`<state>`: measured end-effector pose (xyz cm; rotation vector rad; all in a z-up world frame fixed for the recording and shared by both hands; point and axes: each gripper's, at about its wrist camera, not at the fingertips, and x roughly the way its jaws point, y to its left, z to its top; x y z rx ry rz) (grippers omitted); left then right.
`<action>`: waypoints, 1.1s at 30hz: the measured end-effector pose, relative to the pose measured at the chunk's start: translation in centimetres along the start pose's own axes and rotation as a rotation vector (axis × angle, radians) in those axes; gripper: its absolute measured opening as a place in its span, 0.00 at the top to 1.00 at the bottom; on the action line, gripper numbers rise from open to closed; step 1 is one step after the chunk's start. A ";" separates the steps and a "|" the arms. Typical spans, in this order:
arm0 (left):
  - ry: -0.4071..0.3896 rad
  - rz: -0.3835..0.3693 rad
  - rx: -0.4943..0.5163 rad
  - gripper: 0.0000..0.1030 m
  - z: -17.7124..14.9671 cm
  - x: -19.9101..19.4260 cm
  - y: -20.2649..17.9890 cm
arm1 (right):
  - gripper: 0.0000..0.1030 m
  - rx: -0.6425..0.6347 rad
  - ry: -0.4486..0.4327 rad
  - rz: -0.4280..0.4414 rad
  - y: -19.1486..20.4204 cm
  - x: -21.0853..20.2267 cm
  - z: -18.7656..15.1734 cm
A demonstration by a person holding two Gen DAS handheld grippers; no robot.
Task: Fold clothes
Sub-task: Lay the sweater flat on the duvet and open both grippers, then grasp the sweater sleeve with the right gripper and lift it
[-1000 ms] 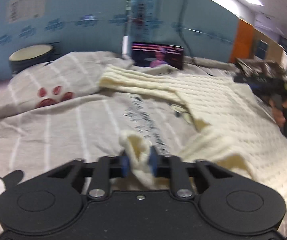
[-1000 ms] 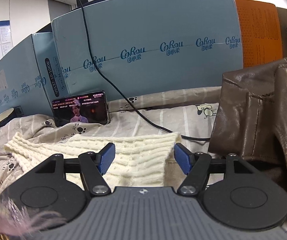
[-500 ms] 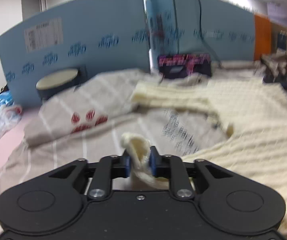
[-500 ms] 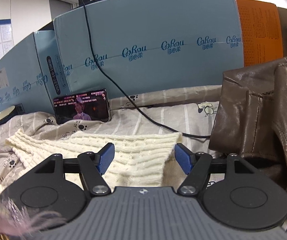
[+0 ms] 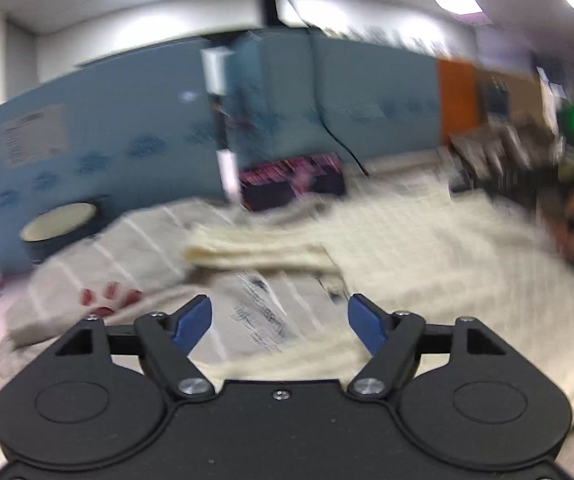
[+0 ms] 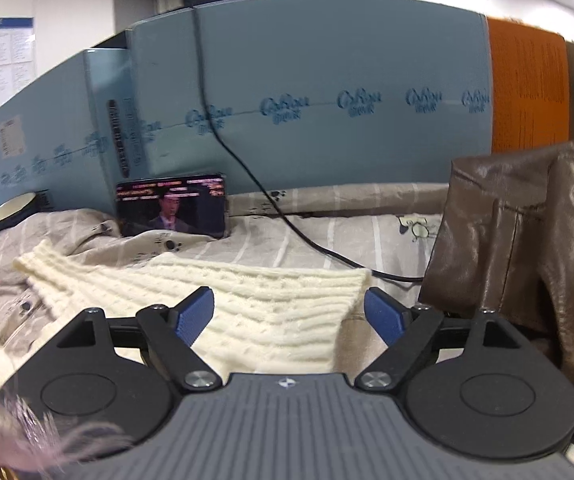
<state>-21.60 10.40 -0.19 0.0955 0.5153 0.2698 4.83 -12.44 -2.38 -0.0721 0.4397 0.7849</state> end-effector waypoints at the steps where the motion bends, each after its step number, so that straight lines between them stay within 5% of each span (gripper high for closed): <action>1: 0.021 0.002 0.023 0.23 -0.2 0.4 -0.2 | 0.21 -0.017 -0.005 0.006 0.3 -0.8 -0.2; 3: 0.064 0.005 0.068 0.20 -0.7 1.3 -0.7 | 0.19 -0.048 -0.016 0.030 0.5 -2.6 -0.8; 7: 0.001 -0.014 0.059 0.18 -0.7 -0.1 -0.1 | 0.19 -0.102 -0.014 0.062 0.9 -5.9 -2.1; 14: -0.210 -0.297 0.100 0.03 -1.0 -5.1 -0.9 | 0.19 -0.198 -0.009 0.244 2.5 -11.1 -4.6; 23: -0.174 -0.422 0.149 0.00 -1.9 -5.6 -3.3 | 0.19 -0.328 0.069 0.622 6.5 -15.8 -7.3; 33: -0.089 -0.605 0.166 0.00 -3.0 -5.7 -4.1 | 0.29 -0.458 0.234 0.613 7.6 -15.2 -9.2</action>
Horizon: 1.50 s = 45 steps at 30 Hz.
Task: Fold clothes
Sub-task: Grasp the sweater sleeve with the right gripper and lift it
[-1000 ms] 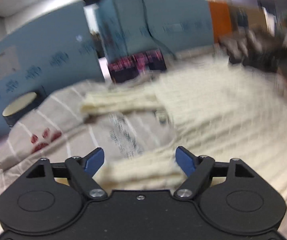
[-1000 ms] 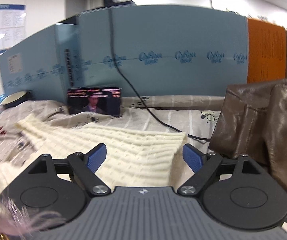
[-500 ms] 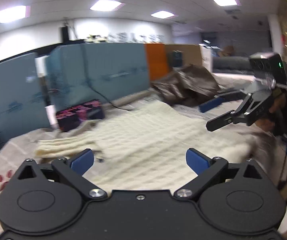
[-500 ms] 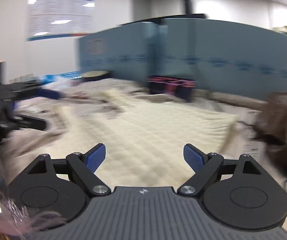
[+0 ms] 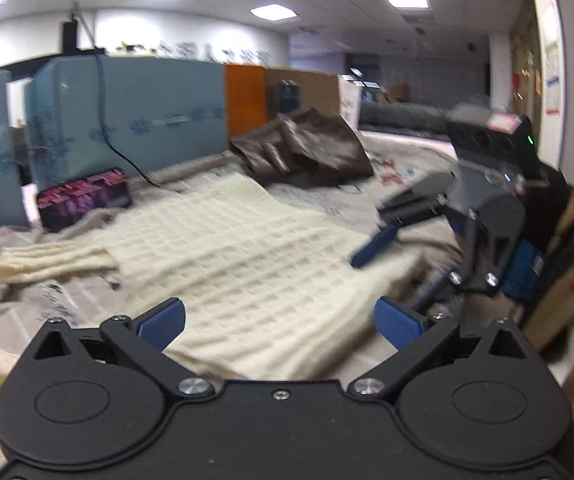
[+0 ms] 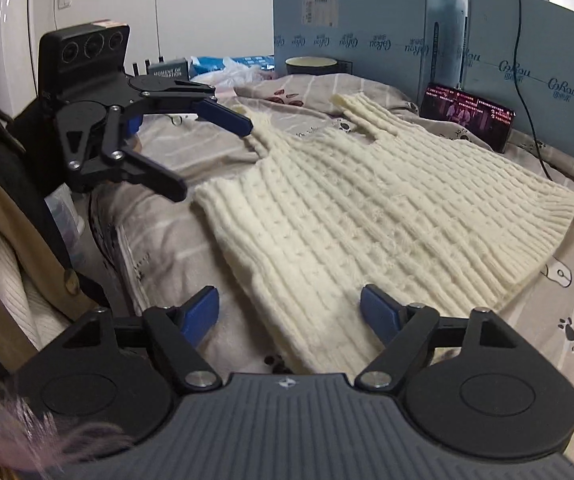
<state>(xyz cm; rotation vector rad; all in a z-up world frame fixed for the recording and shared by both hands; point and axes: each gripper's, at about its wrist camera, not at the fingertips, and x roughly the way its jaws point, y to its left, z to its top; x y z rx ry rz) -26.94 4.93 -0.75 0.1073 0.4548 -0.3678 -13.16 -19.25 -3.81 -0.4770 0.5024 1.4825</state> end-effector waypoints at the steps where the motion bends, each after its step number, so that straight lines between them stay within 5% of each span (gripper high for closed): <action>1: 0.018 -0.012 0.008 0.00 -0.1 0.3 -0.2 | 0.30 -0.008 0.008 -0.003 -0.1 0.1 0.0; 4: 0.064 -0.030 0.020 0.00 -0.5 1.2 -0.3 | 0.40 -0.004 0.017 -0.005 -0.4 0.0 0.3; 11: 0.082 -0.007 0.047 0.00 0.0 1.6 0.2 | 0.83 0.040 -0.034 -0.013 -2.2 -1.1 1.1; 19: 0.011 0.068 0.051 0.03 1.7 2.5 2.3 | 0.85 0.073 -0.237 -0.058 -4.5 -3.0 3.6; 21: 0.010 0.062 0.050 0.19 2.1 3.1 2.9 | 0.85 0.080 -0.262 -0.058 -5.0 -2.9 3.8; 23: 0.023 0.053 0.044 0.53 2.4 3.7 3.4 | 0.85 0.082 -0.271 -0.058 -5.3 -2.5 3.9; 26: 0.019 0.053 0.021 0.68 2.7 4.5 4.4 | 0.85 0.101 -0.284 -0.079 -6.0 -2.0 3.8; 37: -0.030 0.175 0.016 0.70 5.3 7.0 6.8 | 0.85 0.168 -0.342 -0.191 -9.5 -0.2 5.3; 45: -0.086 0.278 0.016 0.70 7.9 9.4 8.5 | 0.85 0.203 -0.416 -0.347 -11.4 1.0 7.2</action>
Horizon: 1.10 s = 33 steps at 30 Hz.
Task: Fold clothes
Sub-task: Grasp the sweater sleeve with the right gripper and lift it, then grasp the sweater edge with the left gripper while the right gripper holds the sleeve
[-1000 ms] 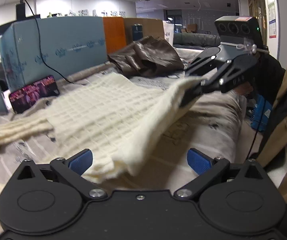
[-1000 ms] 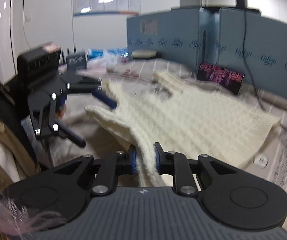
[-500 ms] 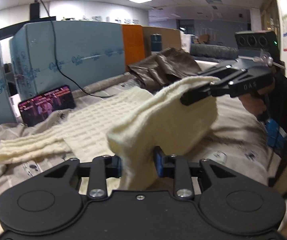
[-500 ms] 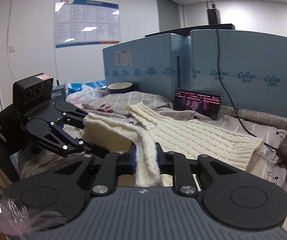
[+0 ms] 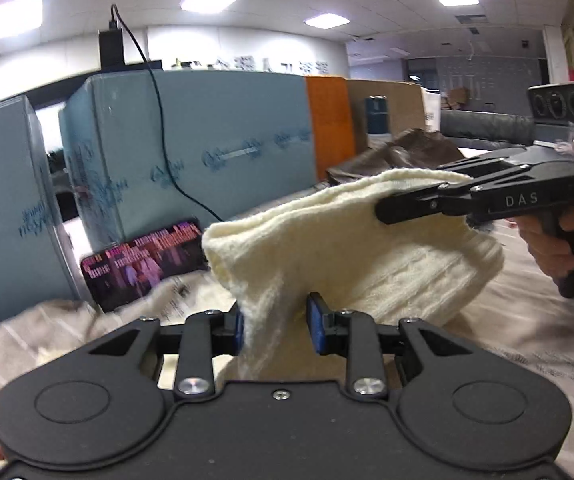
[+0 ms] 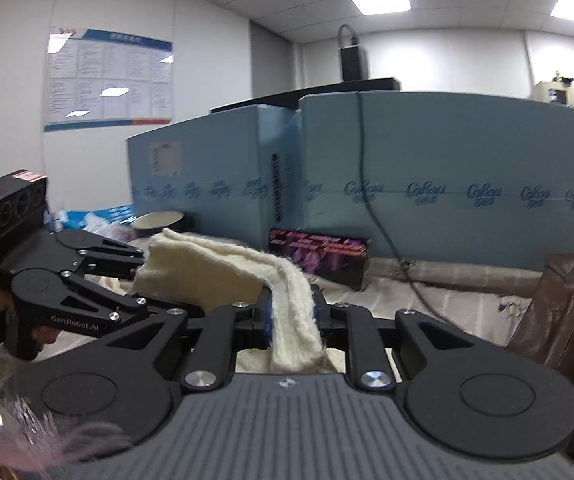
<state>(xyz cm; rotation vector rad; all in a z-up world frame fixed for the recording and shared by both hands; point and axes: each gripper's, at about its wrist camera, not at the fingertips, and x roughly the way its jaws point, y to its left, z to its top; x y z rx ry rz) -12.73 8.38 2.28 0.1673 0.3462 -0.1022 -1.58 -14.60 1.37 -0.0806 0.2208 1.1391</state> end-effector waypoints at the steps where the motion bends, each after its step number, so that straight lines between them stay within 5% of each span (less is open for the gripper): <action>1: -0.002 0.009 0.004 0.70 0.3 0.5 0.2 | 0.85 -0.003 -0.011 -0.026 0.0 0.4 0.2; 11: 0.036 0.073 0.009 0.65 1.2 6.8 2.3 | 0.85 0.012 0.043 -0.209 -2.7 6.5 1.3; 14: 0.065 0.131 0.021 0.47 1.0 8.5 2.9 | 0.85 0.023 0.095 -0.242 -4.1 8.7 0.9; 18: 0.054 0.174 -0.078 0.25 0.8 8.3 4.7 | 0.85 0.061 0.186 -0.289 -5.8 11.3 -0.1; 25: -0.047 0.306 -0.323 0.19 0.9 2.8 9.6 | 0.82 0.089 0.257 -0.293 -7.3 13.1 -1.5; 28: -0.097 0.363 -0.501 0.14 0.2 -0.2 12.1 | 0.64 0.108 0.257 -0.317 -7.8 13.1 -1.8; 30: -0.097 0.367 -0.589 0.12 -0.6 -1.8 13.1 | 0.35 0.149 0.231 -0.326 -8.4 12.5 -1.6; 33: -0.038 0.399 -0.714 0.11 -2.3 -3.2 13.7 | 0.26 0.206 0.187 -0.359 -8.9 10.9 -0.8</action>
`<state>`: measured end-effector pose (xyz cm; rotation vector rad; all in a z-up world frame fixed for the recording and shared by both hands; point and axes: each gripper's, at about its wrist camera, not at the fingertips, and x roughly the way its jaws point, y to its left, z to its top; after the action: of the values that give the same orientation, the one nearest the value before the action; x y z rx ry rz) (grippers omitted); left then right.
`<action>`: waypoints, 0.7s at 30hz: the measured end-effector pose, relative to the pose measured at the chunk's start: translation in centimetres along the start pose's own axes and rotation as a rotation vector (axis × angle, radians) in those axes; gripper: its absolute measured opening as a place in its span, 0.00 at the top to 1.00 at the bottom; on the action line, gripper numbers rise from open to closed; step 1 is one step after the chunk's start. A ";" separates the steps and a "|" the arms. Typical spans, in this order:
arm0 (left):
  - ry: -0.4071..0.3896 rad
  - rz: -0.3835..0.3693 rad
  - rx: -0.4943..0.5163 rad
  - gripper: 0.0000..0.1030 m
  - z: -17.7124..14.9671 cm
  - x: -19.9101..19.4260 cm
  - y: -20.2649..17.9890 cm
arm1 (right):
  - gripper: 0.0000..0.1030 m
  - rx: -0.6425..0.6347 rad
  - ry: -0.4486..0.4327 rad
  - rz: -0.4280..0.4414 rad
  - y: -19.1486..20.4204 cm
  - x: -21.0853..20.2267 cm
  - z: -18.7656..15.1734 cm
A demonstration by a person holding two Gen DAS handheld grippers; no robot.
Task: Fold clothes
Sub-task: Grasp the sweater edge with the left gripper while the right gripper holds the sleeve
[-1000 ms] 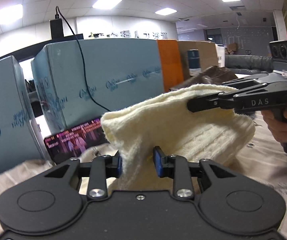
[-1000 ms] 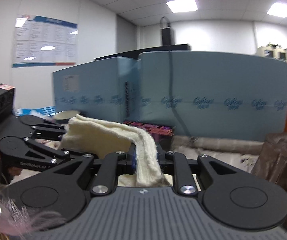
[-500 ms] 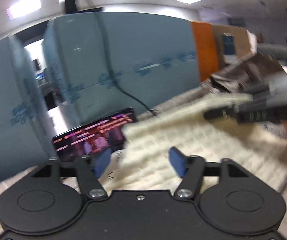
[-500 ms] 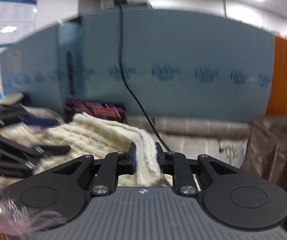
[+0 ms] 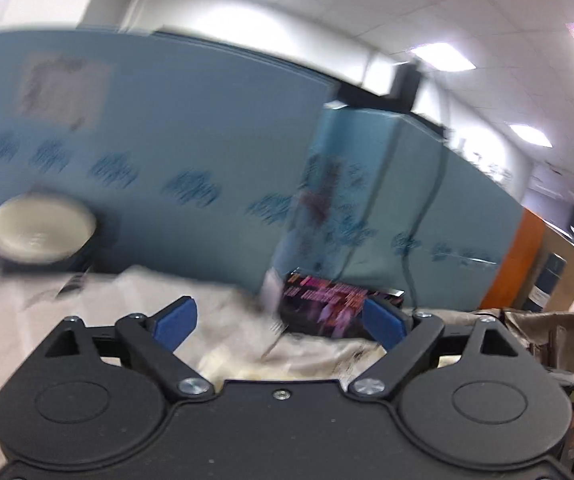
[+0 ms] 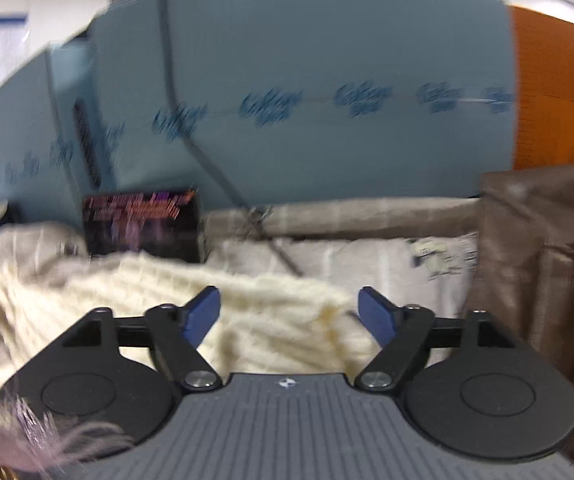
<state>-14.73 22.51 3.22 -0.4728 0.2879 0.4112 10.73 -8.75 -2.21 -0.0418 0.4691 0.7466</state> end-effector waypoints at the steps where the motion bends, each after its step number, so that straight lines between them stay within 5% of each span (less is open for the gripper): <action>1: 0.025 -0.001 -0.059 0.12 -0.5 -0.2 0.8 | 0.26 0.022 -0.010 -0.010 -0.3 -0.6 0.2; 8: 0.205 -0.124 -0.403 0.11 -4.0 1.1 4.3 | 0.20 0.196 0.092 0.001 -1.6 -5.2 -0.5; 12: 0.221 -0.075 -0.396 0.12 -4.5 3.5 4.2 | 0.20 0.253 0.186 0.057 -1.9 -5.7 -2.2; 17: 0.200 -0.121 -0.468 0.15 -4.4 5.3 4.2 | 0.20 0.294 0.237 0.081 -1.4 -4.6 -3.2; 21: 0.175 -0.099 -0.418 0.37 -4.2 5.5 2.9 | 0.24 0.290 0.231 0.105 -0.6 -4.1 -3.3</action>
<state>-11.88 24.53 -3.48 -0.9322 0.3475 0.3335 7.24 -12.52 -3.53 0.1701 0.8015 0.7739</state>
